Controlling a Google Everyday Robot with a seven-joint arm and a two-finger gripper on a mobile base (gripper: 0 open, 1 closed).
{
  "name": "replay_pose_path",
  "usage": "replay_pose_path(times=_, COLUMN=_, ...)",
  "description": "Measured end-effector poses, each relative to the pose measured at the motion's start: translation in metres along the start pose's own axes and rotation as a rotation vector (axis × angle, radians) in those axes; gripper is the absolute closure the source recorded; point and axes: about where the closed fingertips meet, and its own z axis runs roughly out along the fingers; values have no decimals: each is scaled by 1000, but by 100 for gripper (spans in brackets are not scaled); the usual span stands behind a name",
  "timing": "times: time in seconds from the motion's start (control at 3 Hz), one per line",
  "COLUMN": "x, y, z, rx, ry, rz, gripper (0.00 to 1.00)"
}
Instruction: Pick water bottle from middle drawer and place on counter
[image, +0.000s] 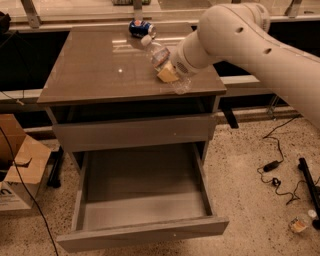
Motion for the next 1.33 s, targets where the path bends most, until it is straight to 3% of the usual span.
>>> replay_pose_path(times=0.67, x=-59, y=17, z=23, rx=-9, ry=-25, rz=-192, gripper=100)
replay_pose_path(times=1.0, x=-75, y=23, z=44, rx=-55, ry=-57, rz=-204, gripper=100)
replay_pose_path(times=1.33, x=-84, y=24, z=65, rx=-61, ry=-66, rz=-207, gripper=100)
